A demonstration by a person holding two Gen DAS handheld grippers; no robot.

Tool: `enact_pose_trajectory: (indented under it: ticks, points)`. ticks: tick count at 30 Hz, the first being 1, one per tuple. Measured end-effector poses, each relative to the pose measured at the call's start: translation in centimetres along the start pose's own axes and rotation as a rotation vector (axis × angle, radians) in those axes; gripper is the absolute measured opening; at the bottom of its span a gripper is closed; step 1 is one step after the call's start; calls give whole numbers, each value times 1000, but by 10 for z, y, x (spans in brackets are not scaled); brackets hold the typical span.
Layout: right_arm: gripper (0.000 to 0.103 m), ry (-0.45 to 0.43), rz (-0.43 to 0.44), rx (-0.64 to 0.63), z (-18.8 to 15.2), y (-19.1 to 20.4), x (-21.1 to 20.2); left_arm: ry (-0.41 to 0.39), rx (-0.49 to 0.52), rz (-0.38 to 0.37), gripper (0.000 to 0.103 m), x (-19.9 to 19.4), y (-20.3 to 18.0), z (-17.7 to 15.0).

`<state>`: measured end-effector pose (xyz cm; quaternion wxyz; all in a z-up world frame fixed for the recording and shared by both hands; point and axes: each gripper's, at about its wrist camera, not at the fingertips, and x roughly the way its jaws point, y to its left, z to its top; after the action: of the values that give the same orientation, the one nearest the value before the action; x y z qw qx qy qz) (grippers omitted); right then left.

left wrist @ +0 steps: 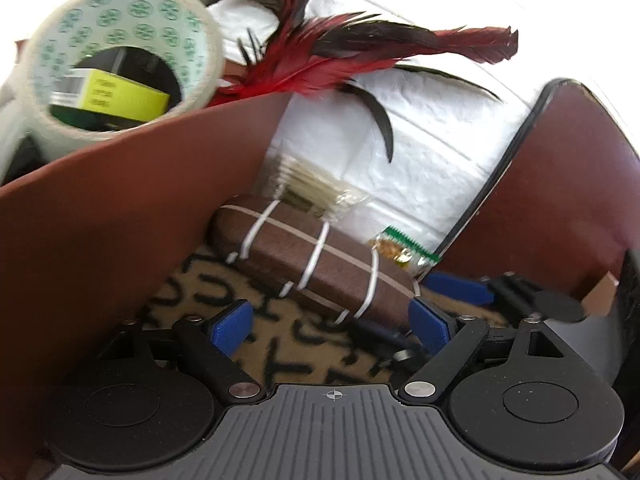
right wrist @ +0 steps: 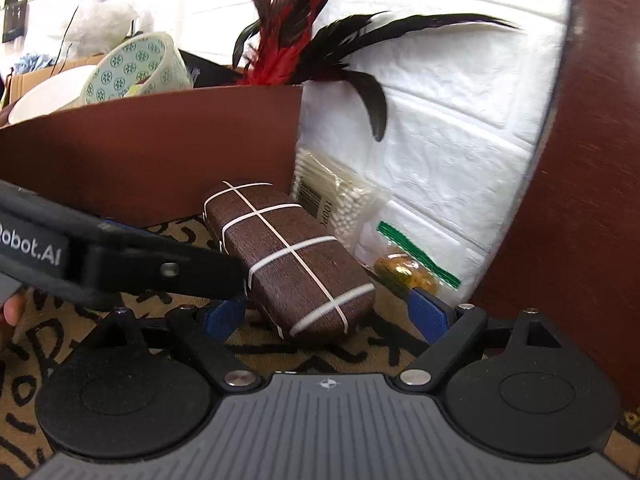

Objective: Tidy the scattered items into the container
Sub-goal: 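Grasp the glasses case with the right gripper and lift it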

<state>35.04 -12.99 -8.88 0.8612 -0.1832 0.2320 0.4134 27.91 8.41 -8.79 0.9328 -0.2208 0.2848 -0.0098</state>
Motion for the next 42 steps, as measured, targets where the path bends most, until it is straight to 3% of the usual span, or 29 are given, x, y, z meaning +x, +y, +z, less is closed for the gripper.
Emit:
enact_pose_trajectory:
  ticks: [6, 8, 14, 16, 23, 27, 36, 42]
  points:
    - [85, 34, 40, -47, 9, 6, 17, 26, -48, 36, 92, 20, 3, 12]
    - [83, 41, 32, -42, 9, 10, 15, 35, -66, 34, 87, 22, 8, 14]
    - [66, 31, 41, -32, -8, 37, -20, 52, -33, 11, 76, 7, 8, 6]
    - [65, 24, 31, -21, -15, 51, -33, 61, -31, 6, 74, 0, 7, 3]
    - [65, 16, -11, 140, -28, 80, -67, 87, 16, -1, 60, -30, 2, -11]
    - [65, 15, -31, 173, -37, 96, -92, 116, 16, -35, 60, -52, -1, -26]
    - [65, 56, -70, 235, -83, 144, -166, 185, 126, -107, 58, -122, -21, -89]
    - [67, 96, -89, 227, -99, 177, -200, 220, 140, -123, 59, -153, -31, -119]
